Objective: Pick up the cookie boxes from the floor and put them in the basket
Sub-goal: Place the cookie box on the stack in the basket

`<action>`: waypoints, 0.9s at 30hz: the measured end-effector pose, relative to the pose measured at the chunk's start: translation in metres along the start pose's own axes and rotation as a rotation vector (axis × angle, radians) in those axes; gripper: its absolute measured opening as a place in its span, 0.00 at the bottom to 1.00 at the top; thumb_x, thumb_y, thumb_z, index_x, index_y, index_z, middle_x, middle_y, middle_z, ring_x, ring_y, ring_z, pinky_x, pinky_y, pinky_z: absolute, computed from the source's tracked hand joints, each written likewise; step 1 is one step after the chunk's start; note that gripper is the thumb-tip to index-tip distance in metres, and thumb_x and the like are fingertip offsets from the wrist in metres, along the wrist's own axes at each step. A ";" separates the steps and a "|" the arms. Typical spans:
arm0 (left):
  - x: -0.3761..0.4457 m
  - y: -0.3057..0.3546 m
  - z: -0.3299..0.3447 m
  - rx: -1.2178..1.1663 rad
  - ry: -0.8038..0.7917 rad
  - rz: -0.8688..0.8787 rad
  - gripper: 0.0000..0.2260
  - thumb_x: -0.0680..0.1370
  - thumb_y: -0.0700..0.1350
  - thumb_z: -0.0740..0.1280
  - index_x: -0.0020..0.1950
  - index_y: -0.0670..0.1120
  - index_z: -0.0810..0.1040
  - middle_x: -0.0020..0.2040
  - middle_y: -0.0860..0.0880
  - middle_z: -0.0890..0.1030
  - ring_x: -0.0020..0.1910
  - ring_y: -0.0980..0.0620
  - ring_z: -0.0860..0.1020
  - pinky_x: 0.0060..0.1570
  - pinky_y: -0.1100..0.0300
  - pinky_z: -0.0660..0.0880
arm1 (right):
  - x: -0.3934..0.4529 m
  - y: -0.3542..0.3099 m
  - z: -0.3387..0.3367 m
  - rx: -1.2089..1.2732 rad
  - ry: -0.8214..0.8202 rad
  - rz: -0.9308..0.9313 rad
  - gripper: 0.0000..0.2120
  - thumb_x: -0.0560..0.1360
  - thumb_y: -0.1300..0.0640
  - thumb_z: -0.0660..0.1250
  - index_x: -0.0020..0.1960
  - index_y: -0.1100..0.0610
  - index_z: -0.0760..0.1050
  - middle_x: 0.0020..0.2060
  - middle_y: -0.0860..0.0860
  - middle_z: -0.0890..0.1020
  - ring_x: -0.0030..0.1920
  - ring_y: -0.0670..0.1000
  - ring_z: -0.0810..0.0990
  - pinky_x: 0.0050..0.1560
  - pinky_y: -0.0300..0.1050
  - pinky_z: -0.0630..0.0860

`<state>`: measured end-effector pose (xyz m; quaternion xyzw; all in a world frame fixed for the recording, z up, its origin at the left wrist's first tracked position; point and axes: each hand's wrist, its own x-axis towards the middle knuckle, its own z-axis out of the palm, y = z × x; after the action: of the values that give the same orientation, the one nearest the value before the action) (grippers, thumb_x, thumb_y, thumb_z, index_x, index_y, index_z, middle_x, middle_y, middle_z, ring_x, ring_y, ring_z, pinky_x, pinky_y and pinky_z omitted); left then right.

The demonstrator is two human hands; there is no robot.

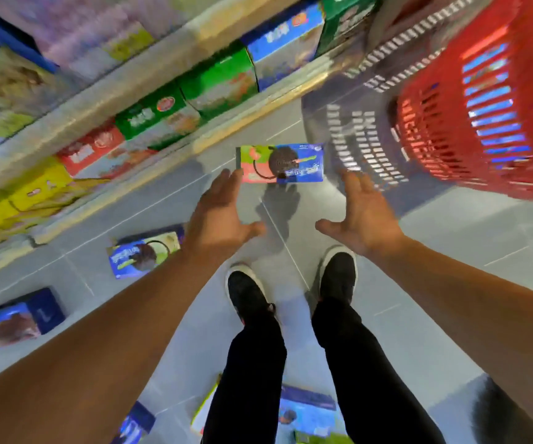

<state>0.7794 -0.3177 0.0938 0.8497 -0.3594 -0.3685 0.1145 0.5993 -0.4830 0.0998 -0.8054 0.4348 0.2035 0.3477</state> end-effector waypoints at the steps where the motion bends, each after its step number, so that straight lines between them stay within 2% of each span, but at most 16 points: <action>1: 0.021 -0.016 0.021 0.013 0.009 0.017 0.48 0.63 0.68 0.62 0.77 0.44 0.57 0.77 0.42 0.58 0.76 0.45 0.57 0.72 0.57 0.53 | 0.024 0.009 0.019 0.003 -0.008 -0.012 0.46 0.66 0.46 0.76 0.76 0.54 0.56 0.72 0.55 0.64 0.70 0.58 0.65 0.64 0.49 0.67; 3: 0.056 -0.038 0.051 0.011 0.031 0.037 0.49 0.62 0.69 0.60 0.77 0.44 0.57 0.77 0.41 0.58 0.76 0.46 0.56 0.72 0.57 0.53 | 0.062 0.021 0.044 0.007 -0.039 -0.017 0.48 0.65 0.45 0.77 0.77 0.55 0.56 0.73 0.55 0.63 0.71 0.58 0.65 0.67 0.48 0.65; 6: 0.116 -0.072 0.095 -0.007 0.062 0.087 0.52 0.60 0.68 0.64 0.76 0.40 0.58 0.75 0.35 0.59 0.75 0.44 0.58 0.70 0.62 0.52 | 0.130 0.040 0.086 0.053 -0.029 -0.028 0.53 0.58 0.36 0.71 0.76 0.57 0.58 0.70 0.58 0.67 0.68 0.60 0.68 0.68 0.53 0.68; 8: 0.159 -0.092 0.118 0.014 0.047 0.105 0.56 0.56 0.69 0.66 0.77 0.42 0.56 0.76 0.35 0.56 0.76 0.40 0.56 0.74 0.54 0.55 | 0.174 0.049 0.105 0.046 0.025 -0.059 0.55 0.56 0.36 0.72 0.76 0.59 0.58 0.70 0.58 0.67 0.69 0.60 0.67 0.69 0.53 0.66; 10: 0.189 -0.100 0.133 0.029 0.019 0.098 0.60 0.51 0.69 0.69 0.77 0.45 0.54 0.77 0.36 0.53 0.76 0.39 0.55 0.73 0.45 0.58 | 0.201 0.053 0.115 -0.006 0.023 -0.097 0.58 0.58 0.40 0.78 0.78 0.58 0.53 0.75 0.58 0.59 0.75 0.58 0.58 0.74 0.51 0.57; 12: 0.207 -0.100 0.147 0.048 0.035 0.093 0.61 0.49 0.68 0.69 0.77 0.47 0.55 0.77 0.37 0.51 0.75 0.38 0.57 0.72 0.45 0.60 | 0.217 0.062 0.125 -0.101 -0.003 -0.128 0.63 0.57 0.38 0.79 0.79 0.55 0.46 0.77 0.57 0.51 0.78 0.55 0.50 0.77 0.51 0.51; 14: 0.211 -0.103 0.161 0.060 0.082 0.088 0.59 0.49 0.67 0.69 0.77 0.49 0.55 0.77 0.39 0.51 0.73 0.38 0.61 0.69 0.45 0.64 | 0.226 0.070 0.140 -0.142 -0.012 -0.129 0.66 0.56 0.37 0.80 0.79 0.52 0.42 0.78 0.55 0.47 0.77 0.56 0.49 0.77 0.54 0.52; 17: 0.207 -0.106 0.170 0.029 0.088 0.075 0.58 0.51 0.62 0.75 0.77 0.49 0.55 0.74 0.39 0.56 0.69 0.39 0.66 0.66 0.46 0.68 | 0.226 0.077 0.151 -0.133 0.027 -0.135 0.64 0.56 0.41 0.81 0.78 0.51 0.44 0.77 0.53 0.49 0.74 0.60 0.60 0.72 0.57 0.64; 20: 0.187 -0.100 0.163 0.018 0.042 0.137 0.56 0.50 0.66 0.71 0.74 0.47 0.60 0.68 0.39 0.63 0.60 0.40 0.72 0.61 0.47 0.71 | 0.205 0.082 0.151 -0.112 0.012 -0.149 0.61 0.52 0.41 0.80 0.76 0.53 0.52 0.73 0.55 0.57 0.66 0.64 0.69 0.64 0.58 0.72; 22: 0.163 -0.086 0.150 -0.007 0.010 0.129 0.54 0.49 0.66 0.69 0.72 0.47 0.63 0.65 0.41 0.65 0.59 0.43 0.73 0.60 0.48 0.72 | 0.179 0.085 0.142 -0.084 -0.003 -0.156 0.61 0.49 0.39 0.78 0.75 0.53 0.54 0.71 0.55 0.61 0.63 0.65 0.70 0.63 0.58 0.73; 27: 0.086 -0.038 0.094 -0.014 -0.018 0.176 0.52 0.50 0.64 0.69 0.71 0.43 0.65 0.61 0.40 0.67 0.56 0.44 0.73 0.55 0.50 0.75 | 0.090 0.073 0.087 -0.003 -0.062 -0.127 0.62 0.51 0.42 0.82 0.76 0.51 0.53 0.72 0.53 0.58 0.69 0.62 0.64 0.67 0.58 0.70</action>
<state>0.7728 -0.3438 -0.0364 0.8107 -0.4308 -0.3672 0.1492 0.5838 -0.4966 -0.0436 -0.8251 0.3717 0.2065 0.3719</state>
